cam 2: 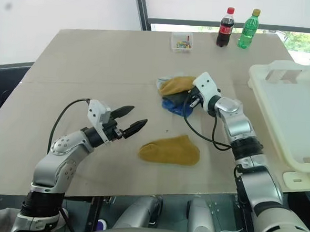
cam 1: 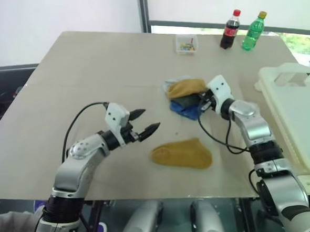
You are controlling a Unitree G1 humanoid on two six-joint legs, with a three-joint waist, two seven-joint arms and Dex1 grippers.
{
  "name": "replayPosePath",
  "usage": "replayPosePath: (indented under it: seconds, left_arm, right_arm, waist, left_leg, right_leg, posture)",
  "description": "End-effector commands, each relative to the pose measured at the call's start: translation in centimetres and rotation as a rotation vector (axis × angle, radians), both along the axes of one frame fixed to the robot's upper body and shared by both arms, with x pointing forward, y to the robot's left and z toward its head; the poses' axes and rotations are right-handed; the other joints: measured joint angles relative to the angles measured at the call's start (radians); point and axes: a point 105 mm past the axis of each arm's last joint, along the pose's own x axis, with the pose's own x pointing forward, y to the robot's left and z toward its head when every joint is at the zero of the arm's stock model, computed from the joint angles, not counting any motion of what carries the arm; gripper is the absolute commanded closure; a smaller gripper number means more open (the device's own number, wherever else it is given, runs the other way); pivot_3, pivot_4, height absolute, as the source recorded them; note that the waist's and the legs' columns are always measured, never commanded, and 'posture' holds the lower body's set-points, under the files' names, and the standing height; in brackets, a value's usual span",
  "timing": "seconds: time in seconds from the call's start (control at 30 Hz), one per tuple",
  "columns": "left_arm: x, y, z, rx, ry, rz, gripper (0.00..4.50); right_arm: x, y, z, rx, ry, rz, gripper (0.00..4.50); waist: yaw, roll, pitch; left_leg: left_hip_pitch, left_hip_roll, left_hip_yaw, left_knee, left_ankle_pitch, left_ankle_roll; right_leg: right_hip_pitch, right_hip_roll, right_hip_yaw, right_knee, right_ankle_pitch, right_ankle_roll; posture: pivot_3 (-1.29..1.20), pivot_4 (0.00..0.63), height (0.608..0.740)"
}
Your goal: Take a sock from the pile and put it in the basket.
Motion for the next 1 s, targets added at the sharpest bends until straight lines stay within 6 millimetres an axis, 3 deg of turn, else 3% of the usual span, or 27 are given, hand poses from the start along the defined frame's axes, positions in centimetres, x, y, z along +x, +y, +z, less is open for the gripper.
replayPosePath:
  seconds: [0.03, 0.17, 0.27, 0.43, 0.57, 0.8, 0.93, 1.0]
  left_arm:
    - [-0.3, -0.2, 1.1, 0.000, -0.049, -0.028, 0.43]
    - [0.1, 0.2, 1.1, 0.011, -0.046, -0.031, 0.43]
    - [0.3, 0.2, 1.1, 0.015, -0.046, -0.037, 0.43]
    - [0.3, 0.2, 0.8, 0.023, -0.034, -0.055, 0.43]
    - [0.1, 0.6, 0.3, 0.034, -0.010, -0.061, 0.43]
    - [-0.1, 0.3, -0.8, 0.074, 0.038, -0.101, 0.43]
    - [0.3, 0.3, -1.5, 0.110, 0.062, -0.087, 0.43]
    - [0.4, 0.4, -1.8, 0.119, 0.076, -0.084, 0.43]
  right_arm:
    - [-2.4, 1.5, 1.7, -0.017, -0.029, 0.136, 4.48]
    - [-4.8, 2.6, 1.2, -0.073, 0.014, 0.240, 4.48]
    - [-6.6, 3.0, -0.2, -0.148, 0.065, 0.313, 4.48]
    - [-9.5, 2.5, -2.7, -0.293, 0.133, 0.438, 4.48]
    - [-10.9, 2.0, -2.8, -0.337, 0.162, 0.495, 4.48]
    - [-10.0, 1.4, -2.5, -0.360, 0.110, 0.412, 4.48]
    - [-10.6, 1.9, -2.5, -0.288, 0.155, 0.423, 4.48]
    - [-11.0, 2.1, -2.4, -0.268, 0.162, 0.425, 3.92]
  waist:
    - [0.001, 0.000, 0.000]
    - [0.000, 0.000, 0.000]
    - [0.003, 0.000, 0.000]
    - [0.004, 0.000, 0.000]
    - [0.002, 0.000, 0.000]
    - [0.005, 0.000, 0.000]
    - [0.007, 0.000, 0.000]
    - [0.007, 0.000, 0.000]
  left_leg:
    - [0.000, 0.000, 0.000, 0.000, 0.000, 0.000]
    - [0.000, 0.000, 0.000, 0.000, 0.000, 0.000]
    - [0.000, 0.000, 0.000, 0.000, 0.000, 0.000]
    - [0.000, 0.000, 0.000, 0.000, 0.000, 0.000]
    - [0.000, 0.000, 0.000, 0.000, 0.000, 0.000]
    - [0.000, 0.000, 0.000, 0.000, 0.000, 0.000]
    - [0.000, 0.000, 0.000, 0.000, 0.000, 0.000]
    - [0.000, 0.000, -0.001, 0.000, 0.000, 0.000]
  right_leg:
    - [0.000, 0.000, 0.000, 0.000, 0.000, 0.000]
    - [0.000, 0.000, 0.000, 0.000, 0.000, 0.000]
    - [0.000, 0.000, 0.000, 0.000, 0.000, 0.000]
    - [0.000, -0.001, -0.001, 0.000, 0.000, 0.000]
    - [0.000, -0.001, -0.001, 0.000, 0.000, 0.000]
    - [0.000, -0.001, -0.001, 0.000, 0.000, 0.000]
    - [0.000, -0.001, -0.001, 0.000, 0.000, 0.000]
    - [0.000, -0.001, -0.001, 0.000, 0.000, 0.000]
  posture:
    - [0.00, 0.150, 0.740]
    - [0.00, 0.150, 0.740]
    - [0.00, 0.150, 0.740]
    - [0.00, 0.150, 0.740]
    - [0.00, 0.150, 0.740]
    - [0.00, 0.150, 0.740]
    - [0.00, 0.150, 0.740]
    - [0.00, 0.150, 0.740]
